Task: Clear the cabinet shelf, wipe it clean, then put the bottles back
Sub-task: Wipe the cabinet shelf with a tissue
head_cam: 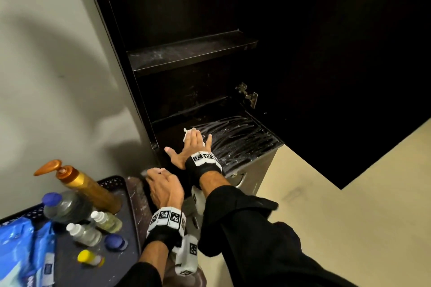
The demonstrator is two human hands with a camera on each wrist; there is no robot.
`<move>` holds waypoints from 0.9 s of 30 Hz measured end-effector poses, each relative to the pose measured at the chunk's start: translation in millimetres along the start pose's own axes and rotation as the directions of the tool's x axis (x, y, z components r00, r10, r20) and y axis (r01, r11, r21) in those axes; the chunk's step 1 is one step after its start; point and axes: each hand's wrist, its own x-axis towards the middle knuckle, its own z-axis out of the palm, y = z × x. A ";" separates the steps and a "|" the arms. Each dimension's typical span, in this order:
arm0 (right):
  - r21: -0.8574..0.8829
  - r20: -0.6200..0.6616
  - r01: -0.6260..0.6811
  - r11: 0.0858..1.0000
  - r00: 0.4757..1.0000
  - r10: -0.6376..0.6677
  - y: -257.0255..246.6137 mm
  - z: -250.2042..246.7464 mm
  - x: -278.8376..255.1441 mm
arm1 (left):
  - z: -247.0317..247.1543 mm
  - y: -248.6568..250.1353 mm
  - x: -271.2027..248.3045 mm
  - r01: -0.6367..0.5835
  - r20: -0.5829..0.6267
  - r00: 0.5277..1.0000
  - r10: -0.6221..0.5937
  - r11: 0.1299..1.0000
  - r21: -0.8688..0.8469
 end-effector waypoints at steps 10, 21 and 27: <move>0.025 -0.137 -0.041 0.999 0.990 0.044 65.3 41.7 -104.3 | 1.0 0.7 -4.0 -0.018 -0.025 1.000 0.018 1.000 0.004; -0.006 -0.183 0.277 0.961 0.944 -0.273 64.7 72.9 -170.7 | 0.7 -1.9 -4.3 0.009 0.005 1.000 -0.008 0.996 -0.092; -0.068 -0.086 0.474 0.878 0.874 -0.479 52.2 47.3 -122.4 | 4.0 -8.8 1.0 -0.021 -0.006 1.000 0.020 0.990 -0.139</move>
